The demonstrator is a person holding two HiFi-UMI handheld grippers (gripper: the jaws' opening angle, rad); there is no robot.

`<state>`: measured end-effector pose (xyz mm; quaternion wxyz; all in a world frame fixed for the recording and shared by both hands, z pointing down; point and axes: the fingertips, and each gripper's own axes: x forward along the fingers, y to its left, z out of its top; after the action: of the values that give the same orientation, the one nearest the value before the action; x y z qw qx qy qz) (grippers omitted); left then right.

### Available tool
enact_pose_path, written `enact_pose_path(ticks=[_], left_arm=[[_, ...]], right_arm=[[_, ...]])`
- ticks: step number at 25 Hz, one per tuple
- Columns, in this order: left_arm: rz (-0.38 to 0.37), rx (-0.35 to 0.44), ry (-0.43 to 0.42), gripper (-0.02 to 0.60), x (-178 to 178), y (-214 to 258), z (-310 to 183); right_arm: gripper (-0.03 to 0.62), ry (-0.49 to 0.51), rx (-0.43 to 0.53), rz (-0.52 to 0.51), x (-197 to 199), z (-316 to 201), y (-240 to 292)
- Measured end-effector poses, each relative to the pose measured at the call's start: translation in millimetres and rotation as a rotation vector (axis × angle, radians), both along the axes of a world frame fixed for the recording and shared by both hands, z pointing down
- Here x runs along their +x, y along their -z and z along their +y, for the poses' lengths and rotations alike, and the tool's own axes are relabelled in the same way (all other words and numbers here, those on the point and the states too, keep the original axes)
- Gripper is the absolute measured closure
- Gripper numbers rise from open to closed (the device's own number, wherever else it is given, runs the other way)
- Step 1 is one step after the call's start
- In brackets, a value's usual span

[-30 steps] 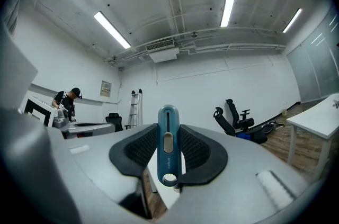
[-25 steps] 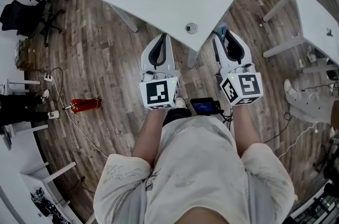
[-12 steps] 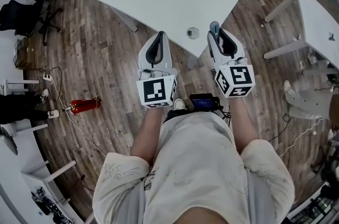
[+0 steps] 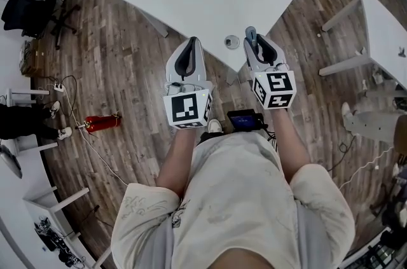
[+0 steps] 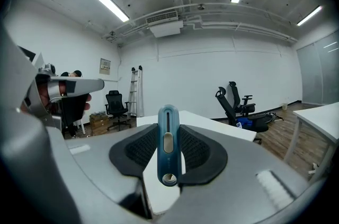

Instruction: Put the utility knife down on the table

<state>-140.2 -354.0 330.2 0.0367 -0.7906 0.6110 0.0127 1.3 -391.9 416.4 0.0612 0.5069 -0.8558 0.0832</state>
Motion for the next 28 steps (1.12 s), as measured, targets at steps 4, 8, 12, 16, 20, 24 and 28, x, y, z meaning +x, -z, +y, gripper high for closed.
enact_pose_path(ticks=[4,8,12,16,20,24,28], left_arm=[[-0.004,0.007,0.01,0.561,-4.4,6.7,7.7],[-0.002,0.005,0.024,0.561,-7.1,10.6,13.1],[-0.002,0.002,0.033,0.561,-10.8,8.6,16.6],[-0.003,0.008,0.038,0.561,-9.9,6.2,14.7],[-0.005,0.007,0.046,0.561,-11.7,5.0,14.5],[-0.005,0.0,0.055,0.561,-14.2,4.6,15.1],[-0.007,0.0,0.06,0.561,-14.1,1.0,17.2]], right_arm=[[0.46,0.013,-0.033,0.022,-7.5,1.1,-12.4],[0.46,0.029,-0.069,0.051,-13.6,1.0,-27.0],[0.46,0.045,-0.108,0.079,-21.6,-0.3,-49.0],[0.46,0.056,-0.134,0.102,-23.6,-7.4,-68.1],[0.461,0.065,-0.154,0.127,-26.5,-12.2,-81.0],[0.46,0.077,-0.173,0.158,-30.0,-16.6,-91.8],[0.459,0.089,-0.195,0.175,-33.1,-18.2,-105.7]])
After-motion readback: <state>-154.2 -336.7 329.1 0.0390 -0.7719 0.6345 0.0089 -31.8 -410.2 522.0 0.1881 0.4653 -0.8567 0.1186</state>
